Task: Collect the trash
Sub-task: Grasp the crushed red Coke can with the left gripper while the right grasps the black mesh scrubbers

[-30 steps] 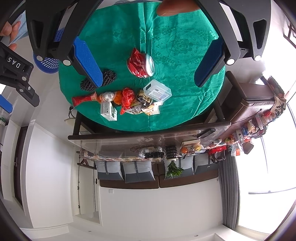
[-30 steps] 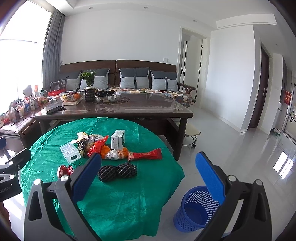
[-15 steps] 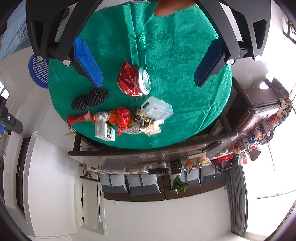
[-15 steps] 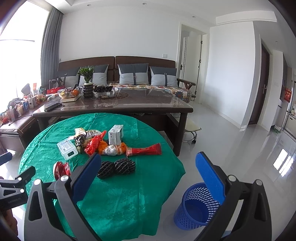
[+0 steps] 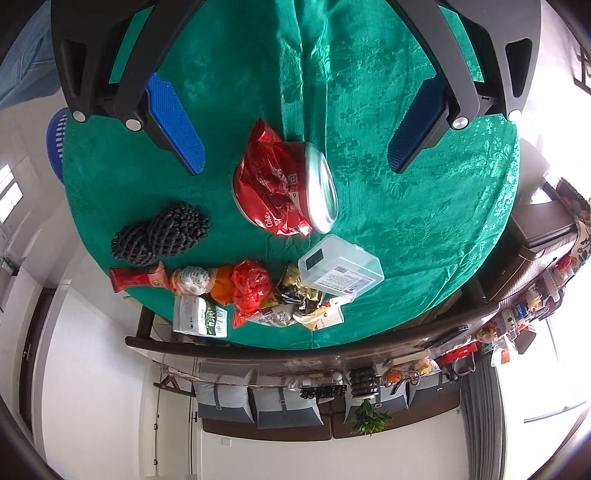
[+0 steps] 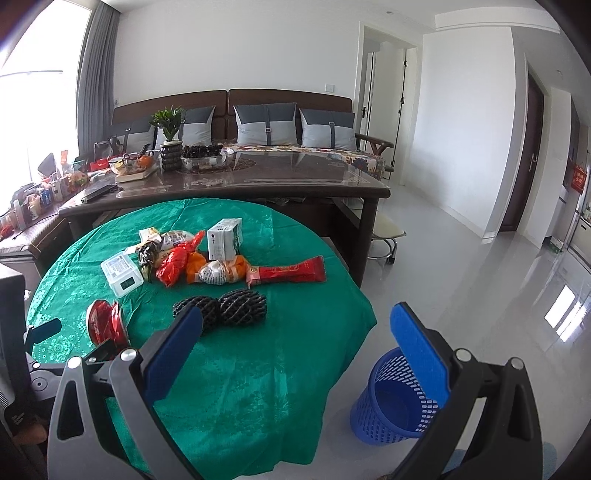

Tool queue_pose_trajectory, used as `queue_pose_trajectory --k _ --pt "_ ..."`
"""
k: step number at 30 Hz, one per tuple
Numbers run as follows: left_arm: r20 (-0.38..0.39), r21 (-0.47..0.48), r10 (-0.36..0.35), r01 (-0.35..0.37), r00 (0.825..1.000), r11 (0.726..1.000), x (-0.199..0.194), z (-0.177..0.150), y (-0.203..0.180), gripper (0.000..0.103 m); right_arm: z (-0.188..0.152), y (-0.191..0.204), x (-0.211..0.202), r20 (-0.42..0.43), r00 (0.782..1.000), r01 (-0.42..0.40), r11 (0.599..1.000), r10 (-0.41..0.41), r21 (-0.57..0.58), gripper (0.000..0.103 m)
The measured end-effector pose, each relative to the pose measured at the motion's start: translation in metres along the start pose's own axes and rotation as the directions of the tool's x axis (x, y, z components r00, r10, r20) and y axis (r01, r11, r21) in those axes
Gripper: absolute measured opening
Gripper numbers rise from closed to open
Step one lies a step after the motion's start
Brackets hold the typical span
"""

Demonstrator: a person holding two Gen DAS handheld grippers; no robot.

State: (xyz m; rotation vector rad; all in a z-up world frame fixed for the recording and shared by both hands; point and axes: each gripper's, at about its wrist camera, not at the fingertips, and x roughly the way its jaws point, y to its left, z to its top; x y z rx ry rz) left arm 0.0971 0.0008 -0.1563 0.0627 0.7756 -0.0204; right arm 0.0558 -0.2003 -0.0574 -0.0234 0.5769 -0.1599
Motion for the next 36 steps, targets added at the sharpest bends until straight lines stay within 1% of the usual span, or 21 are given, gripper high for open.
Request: queue_pose_trajectory --k 5,7,9,12,15,18,20,22,23,25,26,28,29,31,32,33,34,36 --pt "-0.025 -0.018 0.058 -0.059 0.998 0.998 0.027 0.004 -0.001 0.098 -0.008 -0.005 0.017 -0.034 0.999 -0.006 1.0 0.006 0.007 0.098" --pt "-0.037 -0.028 0.045 -0.046 0.998 0.999 0.033 0.006 0.001 0.099 -0.011 -0.005 0.025 -0.054 0.998 -0.021 1.0 0.021 0.002 0.098" --pt "-0.065 -0.025 0.059 -0.061 0.996 0.998 0.04 0.008 0.003 0.099 -0.012 -0.005 0.034 -0.073 0.997 -0.035 0.999 0.034 -0.009 0.098" --pt "-0.094 -0.043 0.016 -0.02 0.995 0.999 0.045 0.009 0.013 0.099 -0.012 -0.009 0.045 -0.086 0.996 -0.036 0.998 0.032 -0.042 0.098" --pt "-0.1 -0.043 -0.007 0.003 0.995 0.999 0.043 0.007 0.022 0.099 -0.012 -0.014 0.057 -0.109 0.993 -0.052 0.997 0.045 -0.061 0.098" --pt "-0.106 -0.024 -0.025 0.022 0.994 0.999 0.039 0.004 0.032 0.099 -0.011 -0.018 0.071 -0.134 0.987 -0.103 0.992 0.092 -0.079 0.098" --pt "-0.111 -0.024 -0.036 0.034 0.993 0.999 0.037 0.001 0.041 0.099 -0.01 -0.021 0.083 -0.149 0.977 -0.165 0.982 0.151 -0.088 0.098" --pt "-0.114 -0.042 -0.077 0.072 0.991 0.996 0.036 0.0 0.048 0.099 -0.006 -0.021 0.097 -0.162 0.96 -0.246 0.963 0.228 -0.106 0.098" --pt "-0.111 -0.051 -0.109 0.104 0.988 0.993 0.035 0.0 0.05 0.099 -0.004 -0.021 0.107 -0.176 0.947 -0.29 0.95 0.268 -0.114 0.098" --pt "-0.111 -0.055 -0.165 0.16 0.98 0.986 0.035 0.001 0.049 0.099 0.002 -0.019 0.129 -0.221 0.906 -0.39 0.914 0.361 -0.108 0.098" --pt "-0.112 -0.054 -0.181 0.176 0.977 0.983 0.034 0.001 0.046 0.099 0.004 -0.017 0.141 -0.251 0.883 -0.43 0.897 0.396 -0.098 0.098" --pt "-0.111 -0.058 -0.192 0.186 0.975 0.981 0.034 0.002 0.041 0.099 0.007 -0.012 0.162 -0.301 0.832 -0.505 0.861 0.465 -0.066 0.098" --pt "-0.116 -0.063 -0.193 0.187 0.974 0.98 0.035 0.003 0.039 0.099 0.008 -0.009 0.171 -0.324 0.813 -0.527 0.848 0.484 -0.056 0.098" --pt "-0.124 -0.076 -0.192 0.184 0.973 0.98 0.039 0.006 0.035 0.099 0.007 -0.001 0.184 -0.364 0.768 -0.577 0.816 0.527 -0.034 0.098" --pt "-0.127 -0.081 -0.184 0.175 0.975 0.981 0.041 0.007 0.034 0.099 0.006 0.002 0.187 -0.38 0.741 -0.604 0.797 0.553 -0.019 0.098" --pt "-0.129 -0.084 -0.174 0.164 0.976 0.983 0.043 0.009 0.034 0.099 0.004 0.005 0.19 -0.401 0.705 -0.64 0.769 0.585 -0.002 0.098" --pt "-0.129 -0.086 -0.166 0.156 0.978 0.984 0.044 0.01 0.036 0.099 0.003 0.01 0.19 -0.417 0.676 -0.668 0.744 0.607 0.001 0.098" --pt "-0.13 -0.088 -0.16 0.15 0.978 0.985 0.043 0.012 0.041 0.099 -0.004 0.021 0.177 -0.45 0.62 -0.73 0.683 0.643 -0.03 0.097"
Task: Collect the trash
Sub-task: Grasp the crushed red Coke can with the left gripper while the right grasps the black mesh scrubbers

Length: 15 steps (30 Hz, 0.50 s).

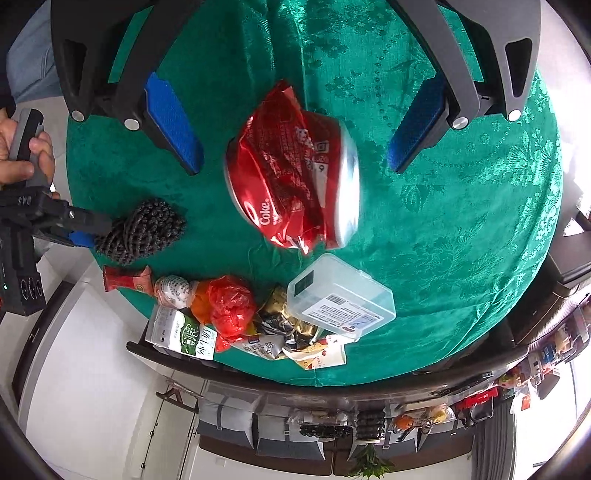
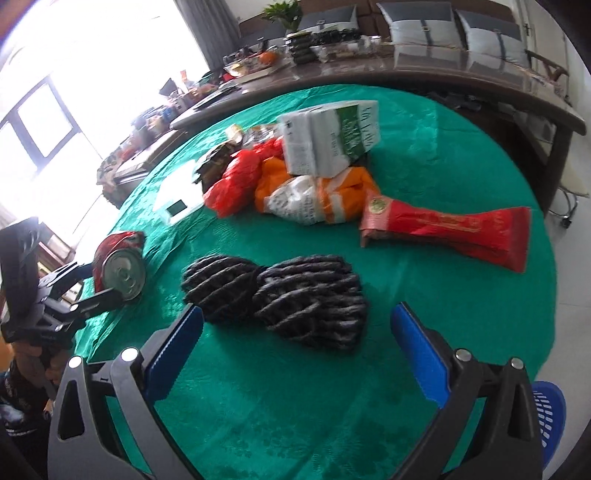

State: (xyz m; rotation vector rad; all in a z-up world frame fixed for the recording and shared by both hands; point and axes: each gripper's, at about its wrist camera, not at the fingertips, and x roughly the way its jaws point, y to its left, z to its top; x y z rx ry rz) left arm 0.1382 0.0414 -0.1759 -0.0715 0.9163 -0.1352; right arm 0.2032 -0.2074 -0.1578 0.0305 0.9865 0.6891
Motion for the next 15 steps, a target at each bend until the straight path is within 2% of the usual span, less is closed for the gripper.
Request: queue_pose_trajectory --k 2,4,6,8,10,12,15 --pt "0.003 0.003 0.008 -0.008 1.0 1.0 -0.003 0.0 0.007 0.099 -0.009 0.022 -0.002 -0.044 0.998 -0.058 0.996 0.055 -0.069 0.097" --pt "0.005 0.009 0.014 -0.014 1.0 1.0 -0.006 0.0 0.013 0.099 -0.021 0.046 -0.006 -0.094 0.986 -0.148 0.982 0.137 -0.121 0.097" --pt "0.002 0.014 0.005 -0.005 1.0 1.0 -0.008 -0.001 0.019 0.099 -0.031 0.067 -0.015 -0.117 0.98 -0.179 0.968 0.16 -0.177 0.097" --pt "-0.001 0.028 -0.012 0.012 1.0 1.0 -0.009 -0.002 0.019 0.099 -0.033 0.074 -0.023 -0.102 0.989 -0.125 0.97 0.106 -0.208 0.097" --pt "-0.005 0.052 -0.041 0.042 0.999 0.998 -0.009 -0.004 0.013 0.099 -0.025 0.07 -0.029 -0.072 0.997 -0.039 0.977 0.024 -0.21 0.097" --pt "-0.01 0.076 -0.05 0.051 0.999 0.996 -0.007 -0.005 0.003 0.099 -0.011 0.064 -0.024 -0.055 0.996 0.059 0.972 -0.073 -0.227 0.097" --pt "-0.007 0.071 -0.024 0.025 1.0 0.997 -0.002 -0.002 -0.004 0.099 0.008 0.064 -0.012 -0.071 0.993 0.069 0.965 -0.089 -0.255 0.097"
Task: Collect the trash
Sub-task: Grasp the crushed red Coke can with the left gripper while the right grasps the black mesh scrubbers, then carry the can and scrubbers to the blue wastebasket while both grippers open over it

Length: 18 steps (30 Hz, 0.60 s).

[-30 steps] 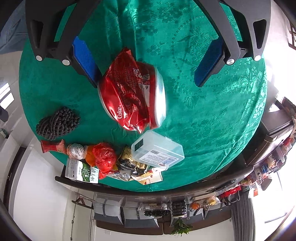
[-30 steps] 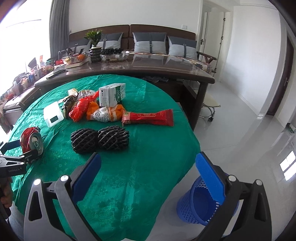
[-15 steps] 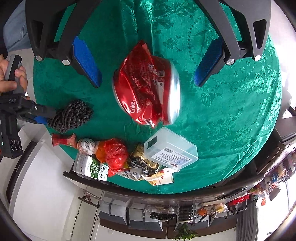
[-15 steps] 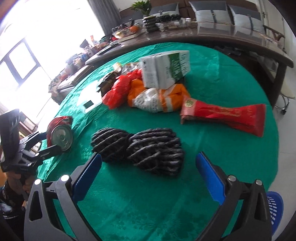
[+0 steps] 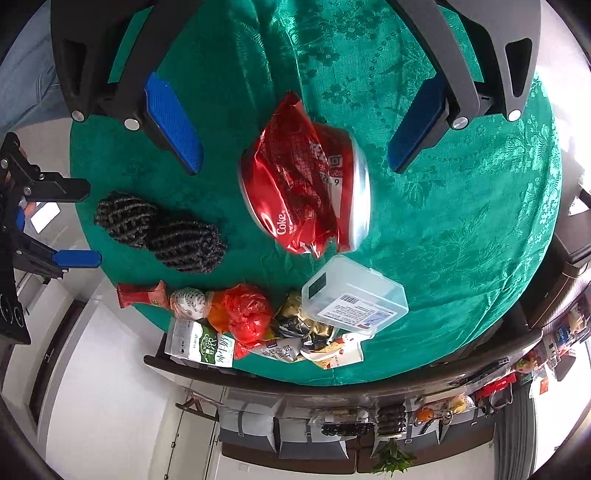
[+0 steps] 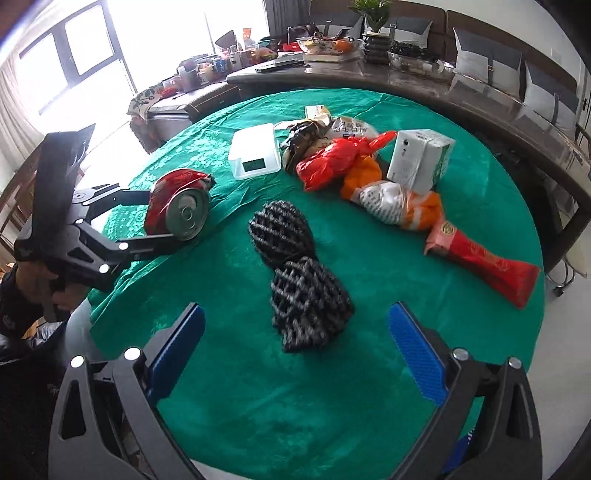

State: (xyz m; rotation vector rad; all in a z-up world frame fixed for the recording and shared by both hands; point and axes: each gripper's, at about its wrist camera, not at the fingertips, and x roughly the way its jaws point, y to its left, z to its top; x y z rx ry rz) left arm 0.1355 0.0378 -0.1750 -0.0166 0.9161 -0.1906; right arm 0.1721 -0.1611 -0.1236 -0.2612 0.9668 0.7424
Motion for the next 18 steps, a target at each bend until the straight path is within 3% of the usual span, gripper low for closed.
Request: queue_pose_trajectory --k 5,6,7,8,9,11,12,18 --pt "-0.021 -0.075 -0.014 0.012 1.0 0.997 0.007 0.01 0.008 0.097 0.024 0.007 0.031 -0.092 0.996 0.002 0.997 -0.009 -0.08 0.097" --pt "-0.022 -0.067 -0.012 0.01 1.0 0.998 0.006 0.011 0.007 0.088 0.026 0.009 0.035 -0.109 0.994 -0.002 0.996 -0.008 -0.091 0.096" --pt "-0.029 -0.056 -0.018 0.016 0.999 0.998 0.006 0.011 0.006 0.082 0.029 0.011 0.04 -0.126 0.992 -0.002 0.995 -0.012 -0.105 0.092" --pt "-0.043 -0.05 -0.032 0.03 0.999 0.998 0.007 0.011 0.006 0.068 0.031 0.014 0.045 -0.144 0.989 0.002 0.993 -0.018 -0.114 0.088" --pt "-0.054 -0.05 -0.043 0.04 0.998 0.998 0.008 0.01 0.008 0.062 0.032 0.014 0.049 -0.166 0.986 0.008 0.993 -0.028 -0.118 0.074" --pt "-0.05 -0.055 -0.055 0.053 0.997 0.997 0.008 0.007 0.011 0.061 0.032 0.012 0.054 -0.186 0.981 0.028 0.994 -0.047 -0.103 0.054" --pt "-0.043 -0.054 -0.054 0.051 0.998 0.997 0.007 0.007 0.012 0.06 0.032 0.01 0.052 -0.182 0.982 0.039 0.996 -0.054 -0.084 0.039" --pt "0.0 -0.022 -0.091 0.091 0.996 0.996 -0.009 0.012 0.002 0.059 0.019 -0.014 0.009 -0.053 0.999 0.005 0.991 0.002 0.134 0.034"
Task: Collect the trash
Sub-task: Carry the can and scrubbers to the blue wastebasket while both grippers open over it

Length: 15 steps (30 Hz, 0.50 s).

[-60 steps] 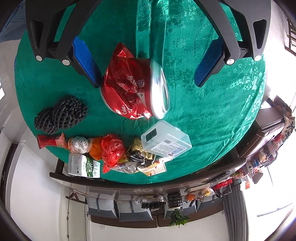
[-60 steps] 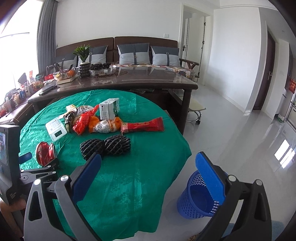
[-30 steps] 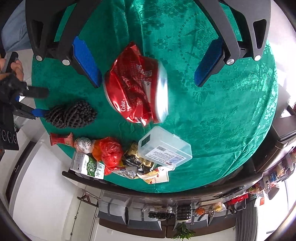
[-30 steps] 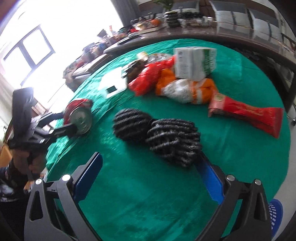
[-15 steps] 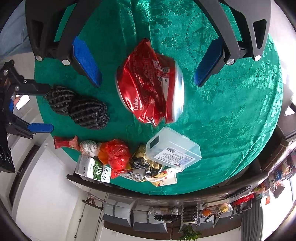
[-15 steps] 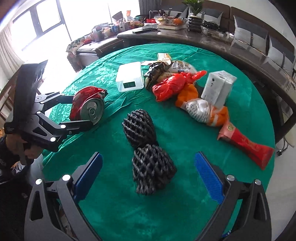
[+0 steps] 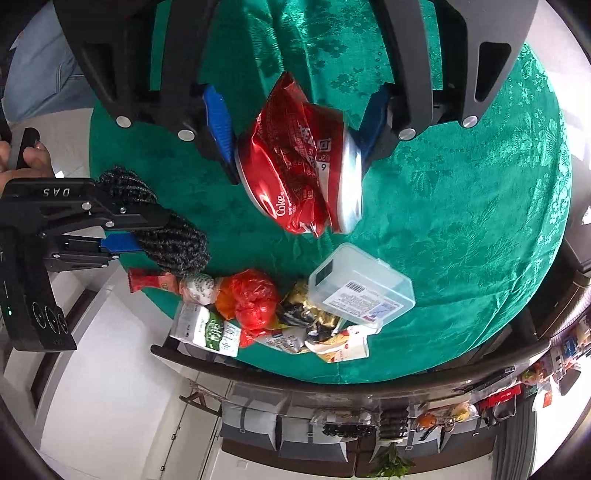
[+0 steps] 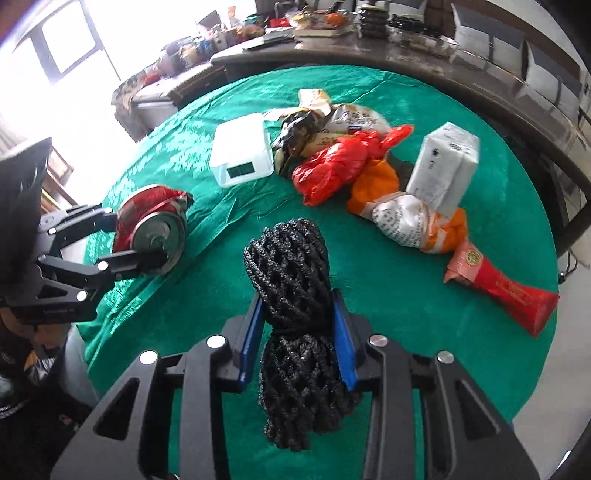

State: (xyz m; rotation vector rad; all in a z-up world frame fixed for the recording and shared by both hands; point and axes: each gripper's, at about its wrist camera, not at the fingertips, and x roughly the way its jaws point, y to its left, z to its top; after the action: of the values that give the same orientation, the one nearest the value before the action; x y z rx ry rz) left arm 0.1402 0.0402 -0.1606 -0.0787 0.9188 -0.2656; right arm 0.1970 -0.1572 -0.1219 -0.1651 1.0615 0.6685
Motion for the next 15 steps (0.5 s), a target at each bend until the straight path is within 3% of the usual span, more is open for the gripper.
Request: queue_pose_trajectory --k 4,9,15 --pt "0.002 0.039 -0.048 0.048 0.999 0.998 0.005 0.009 -0.03 0.059 -0.015 -0.032 -0.022 0.068 0.998 -0.026 0.987 0.016 0.158 0.034" --pt "0.001 0.067 -0.132 0.132 0.991 0.989 0.017 0.024 -0.076 0.059 -0.052 -0.091 -0.063 0.152 0.988 -0.015 0.942 -0.039 0.336 0.034" --pt "-0.034 0.193 -0.27 0.272 0.962 0.943 0.031 0.042 -0.178 0.059 -0.123 -0.173 -0.116 0.126 0.966 0.128 0.842 -0.225 0.524 0.034"
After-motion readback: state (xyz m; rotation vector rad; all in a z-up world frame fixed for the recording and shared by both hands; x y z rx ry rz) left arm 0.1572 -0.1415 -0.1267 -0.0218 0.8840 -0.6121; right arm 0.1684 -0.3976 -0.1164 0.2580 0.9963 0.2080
